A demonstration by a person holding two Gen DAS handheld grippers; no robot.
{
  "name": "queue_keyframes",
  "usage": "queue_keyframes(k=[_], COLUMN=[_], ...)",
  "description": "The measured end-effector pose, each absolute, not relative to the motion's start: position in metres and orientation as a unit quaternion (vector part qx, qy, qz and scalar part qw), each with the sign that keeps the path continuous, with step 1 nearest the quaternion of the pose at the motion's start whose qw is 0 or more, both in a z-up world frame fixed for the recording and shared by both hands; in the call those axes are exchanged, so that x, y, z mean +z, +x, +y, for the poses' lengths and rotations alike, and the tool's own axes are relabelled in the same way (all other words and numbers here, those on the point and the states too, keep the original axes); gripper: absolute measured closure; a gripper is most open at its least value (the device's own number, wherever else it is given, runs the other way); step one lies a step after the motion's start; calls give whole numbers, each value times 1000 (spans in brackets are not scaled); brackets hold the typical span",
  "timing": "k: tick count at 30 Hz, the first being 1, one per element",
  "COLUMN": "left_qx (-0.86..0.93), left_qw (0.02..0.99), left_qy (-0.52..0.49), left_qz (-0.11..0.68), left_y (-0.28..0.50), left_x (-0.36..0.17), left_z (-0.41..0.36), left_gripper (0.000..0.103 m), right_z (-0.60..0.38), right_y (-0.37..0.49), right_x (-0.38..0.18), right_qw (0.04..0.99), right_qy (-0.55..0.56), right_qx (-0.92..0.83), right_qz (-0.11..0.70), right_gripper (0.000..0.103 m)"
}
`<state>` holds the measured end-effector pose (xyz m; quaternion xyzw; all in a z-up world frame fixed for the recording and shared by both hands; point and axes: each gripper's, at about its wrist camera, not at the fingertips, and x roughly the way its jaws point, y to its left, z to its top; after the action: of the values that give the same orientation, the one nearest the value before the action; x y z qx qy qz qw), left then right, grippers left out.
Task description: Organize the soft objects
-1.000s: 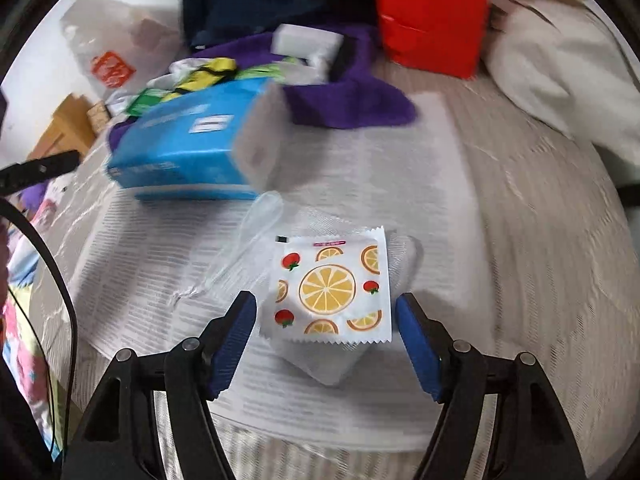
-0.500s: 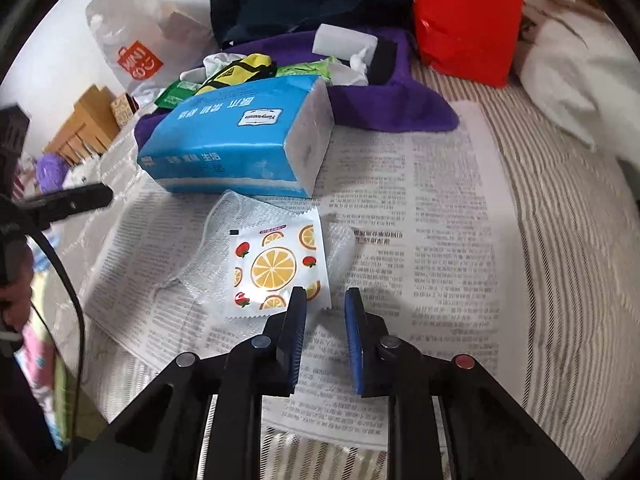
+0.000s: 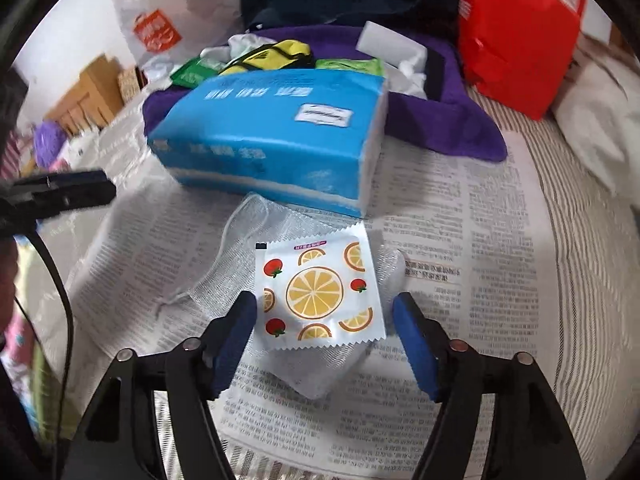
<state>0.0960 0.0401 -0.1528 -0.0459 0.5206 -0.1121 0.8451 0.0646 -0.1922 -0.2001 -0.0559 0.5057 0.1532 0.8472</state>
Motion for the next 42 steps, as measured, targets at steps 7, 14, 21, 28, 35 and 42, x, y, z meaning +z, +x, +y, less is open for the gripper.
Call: queue_keyframes(k=[7,14,21,28,35,42], left_qx=[-109,-110,-116,-139,-153,-174], left_qw=[842,837,832,833,829,830], left_qy=[-55,-60,-59,-49,-35,-17], left_qz=[525,533,539,534,536,530], left_y=[96,99,96,92,89,89], left_x=[-157,-166,-171,-169,-169,-167], left_z=[49,50,46,37,23,1], left_gripper=[38,38,38,38,38,38], right_z=[-180,-183,-194,-216,-235,-264], right_y=[63,62,54,55,54,50], right_x=[-204,-190,-178,-179,-182,-178], right_qw=[853,854,854,855,858,863], right_qy=[-98,-63,-21,20,51,70], right_qx=[168,188,210,207,201,180], right_qz=[484,481,475,474,469,467], right_gripper=[34,80,83,88,97,98])
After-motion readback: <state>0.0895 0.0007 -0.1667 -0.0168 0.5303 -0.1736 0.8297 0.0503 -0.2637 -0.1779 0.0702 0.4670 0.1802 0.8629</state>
